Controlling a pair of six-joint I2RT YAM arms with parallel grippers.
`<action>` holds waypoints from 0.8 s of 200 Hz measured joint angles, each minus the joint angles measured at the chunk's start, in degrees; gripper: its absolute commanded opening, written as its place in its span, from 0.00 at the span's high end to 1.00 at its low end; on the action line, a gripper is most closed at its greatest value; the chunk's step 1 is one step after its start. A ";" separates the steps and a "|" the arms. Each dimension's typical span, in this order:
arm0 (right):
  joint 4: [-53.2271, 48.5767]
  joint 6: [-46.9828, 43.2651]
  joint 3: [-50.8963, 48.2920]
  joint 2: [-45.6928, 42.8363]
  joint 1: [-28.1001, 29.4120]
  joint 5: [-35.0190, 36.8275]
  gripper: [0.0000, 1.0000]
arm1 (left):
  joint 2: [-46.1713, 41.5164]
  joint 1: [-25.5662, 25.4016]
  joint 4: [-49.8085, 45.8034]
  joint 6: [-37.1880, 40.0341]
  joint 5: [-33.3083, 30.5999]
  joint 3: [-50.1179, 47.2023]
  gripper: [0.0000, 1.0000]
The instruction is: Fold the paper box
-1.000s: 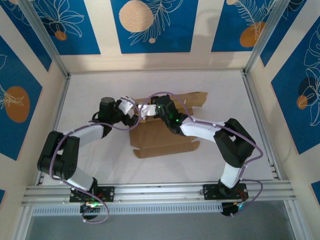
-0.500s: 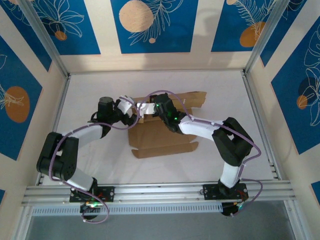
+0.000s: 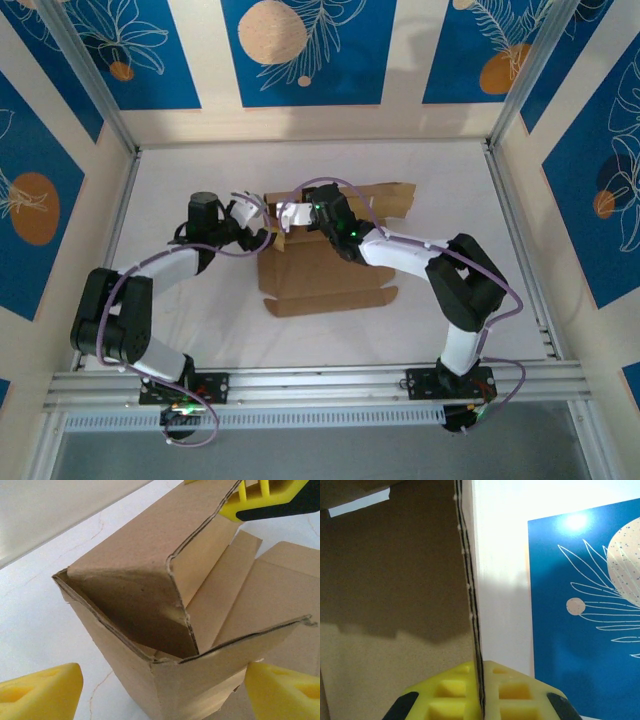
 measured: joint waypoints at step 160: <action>15.63 -6.36 -6.51 3.19 3.39 3.96 1.00 | 0.00 0.63 -0.33 -0.44 0.83 0.04 0.15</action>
